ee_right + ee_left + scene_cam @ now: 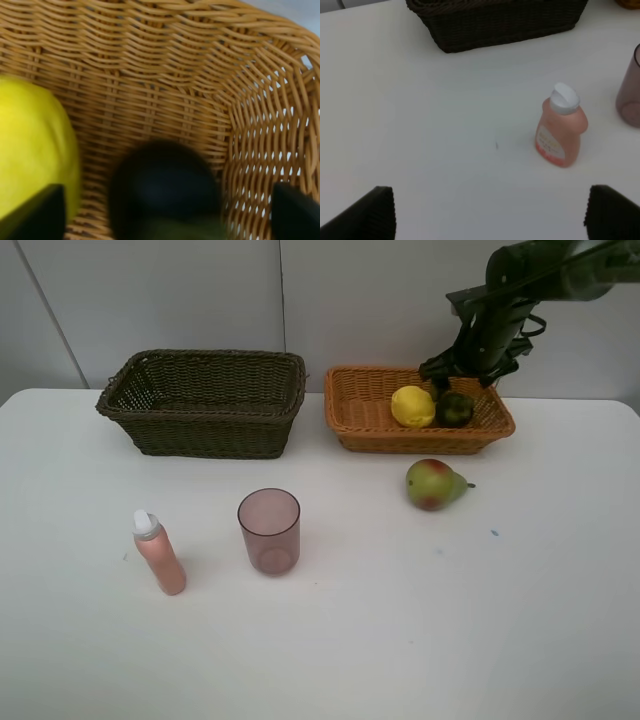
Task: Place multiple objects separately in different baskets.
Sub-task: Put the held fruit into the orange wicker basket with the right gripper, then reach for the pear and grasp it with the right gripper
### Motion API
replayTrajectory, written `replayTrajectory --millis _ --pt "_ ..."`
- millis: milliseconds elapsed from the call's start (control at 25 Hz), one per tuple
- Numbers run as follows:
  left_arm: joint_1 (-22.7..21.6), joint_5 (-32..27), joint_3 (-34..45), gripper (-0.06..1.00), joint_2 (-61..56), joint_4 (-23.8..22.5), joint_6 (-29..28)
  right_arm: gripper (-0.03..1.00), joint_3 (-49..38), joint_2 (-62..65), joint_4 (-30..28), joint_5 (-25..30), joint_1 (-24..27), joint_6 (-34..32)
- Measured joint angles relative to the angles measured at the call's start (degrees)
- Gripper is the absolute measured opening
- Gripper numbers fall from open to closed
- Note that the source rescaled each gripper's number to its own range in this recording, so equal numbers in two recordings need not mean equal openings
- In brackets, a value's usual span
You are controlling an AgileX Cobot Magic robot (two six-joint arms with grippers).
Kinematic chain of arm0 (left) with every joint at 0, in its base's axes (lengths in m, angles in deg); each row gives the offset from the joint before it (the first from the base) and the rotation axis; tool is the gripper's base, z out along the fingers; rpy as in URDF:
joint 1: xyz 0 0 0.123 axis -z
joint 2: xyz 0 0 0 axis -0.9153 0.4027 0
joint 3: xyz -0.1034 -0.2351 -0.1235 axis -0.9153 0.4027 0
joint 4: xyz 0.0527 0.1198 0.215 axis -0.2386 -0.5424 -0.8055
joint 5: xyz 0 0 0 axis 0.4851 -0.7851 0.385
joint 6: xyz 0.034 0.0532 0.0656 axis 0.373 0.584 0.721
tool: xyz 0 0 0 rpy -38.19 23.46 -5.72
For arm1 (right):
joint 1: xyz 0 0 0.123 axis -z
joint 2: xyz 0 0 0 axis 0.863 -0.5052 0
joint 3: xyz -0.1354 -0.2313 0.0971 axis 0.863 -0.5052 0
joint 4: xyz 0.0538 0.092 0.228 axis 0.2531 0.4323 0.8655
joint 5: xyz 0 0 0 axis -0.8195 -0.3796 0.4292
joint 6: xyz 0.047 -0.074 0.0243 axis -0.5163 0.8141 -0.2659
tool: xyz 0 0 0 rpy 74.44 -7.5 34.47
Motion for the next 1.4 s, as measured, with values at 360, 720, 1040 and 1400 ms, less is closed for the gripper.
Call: replayTrajectory --millis 360,720,1040,1400 --pt "0.0 0.0 0.0 1.0 0.0 0.0 0.0 0.96 0.0 0.0 -0.1 -0.2 0.0 0.0" --pt "0.0 0.0 0.0 1.0 0.0 0.0 0.0 0.96 0.0 0.0 -0.1 -0.2 0.0 0.0" --pt "0.0 0.0 0.0 1.0 0.0 0.0 0.0 0.96 0.0 1.6 0.0 0.9 -0.2 0.7" --pt "0.0 0.0 0.0 1.0 0.0 0.0 0.0 0.96 0.0 7.6 0.0 10.9 -3.7 15.4"
